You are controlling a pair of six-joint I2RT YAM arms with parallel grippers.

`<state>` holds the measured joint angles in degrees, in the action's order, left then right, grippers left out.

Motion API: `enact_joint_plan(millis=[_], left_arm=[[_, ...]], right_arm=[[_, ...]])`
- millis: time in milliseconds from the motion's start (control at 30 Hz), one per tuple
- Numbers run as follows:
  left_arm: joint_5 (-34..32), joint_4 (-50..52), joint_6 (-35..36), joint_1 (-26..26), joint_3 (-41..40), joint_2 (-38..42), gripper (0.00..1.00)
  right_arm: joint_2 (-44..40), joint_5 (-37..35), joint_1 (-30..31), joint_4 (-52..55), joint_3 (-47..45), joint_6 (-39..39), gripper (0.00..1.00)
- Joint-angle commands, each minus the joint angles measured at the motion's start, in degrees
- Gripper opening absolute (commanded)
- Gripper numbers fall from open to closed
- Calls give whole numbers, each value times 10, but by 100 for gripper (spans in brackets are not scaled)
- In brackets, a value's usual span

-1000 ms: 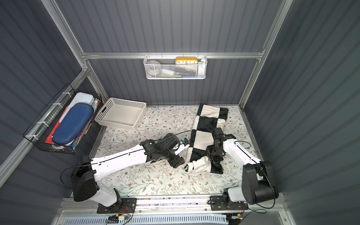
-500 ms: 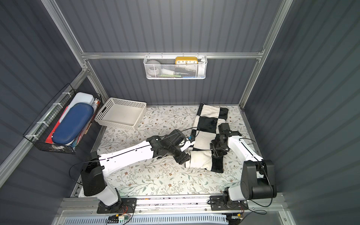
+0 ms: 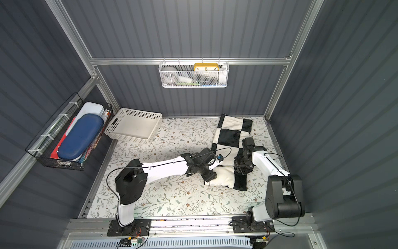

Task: Roll up the pillowcase
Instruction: Roll the pillowcase at the center of the board.

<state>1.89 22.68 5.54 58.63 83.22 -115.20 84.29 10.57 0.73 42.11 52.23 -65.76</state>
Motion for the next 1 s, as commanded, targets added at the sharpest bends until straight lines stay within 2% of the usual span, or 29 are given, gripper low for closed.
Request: enact_joint_plan(millis=[0,100,300,533,700,867,967], left_arm=[[-12,-28,24,-31,43,-41,60],[-40,-19,27,-33,90,-77,54],[-30,-1,25,-32,139,-96,57],[-5,9,-2,-17,41,-1,62],[-40,-1,-9,-17,19,20,66],[-76,-25,-6,-19,31,36,73],[-81,-20,-19,-25,27,57,77]], right_arm=[[21,-40,-9,8,-2,27,28],[40,-45,-14,20,6,48,31],[37,-61,-21,10,9,68,42],[-16,-55,-19,26,70,78,51],[-88,-55,-1,71,68,40,58],[-207,-59,95,107,0,-51,69],[-271,-73,178,87,-78,-149,73]])
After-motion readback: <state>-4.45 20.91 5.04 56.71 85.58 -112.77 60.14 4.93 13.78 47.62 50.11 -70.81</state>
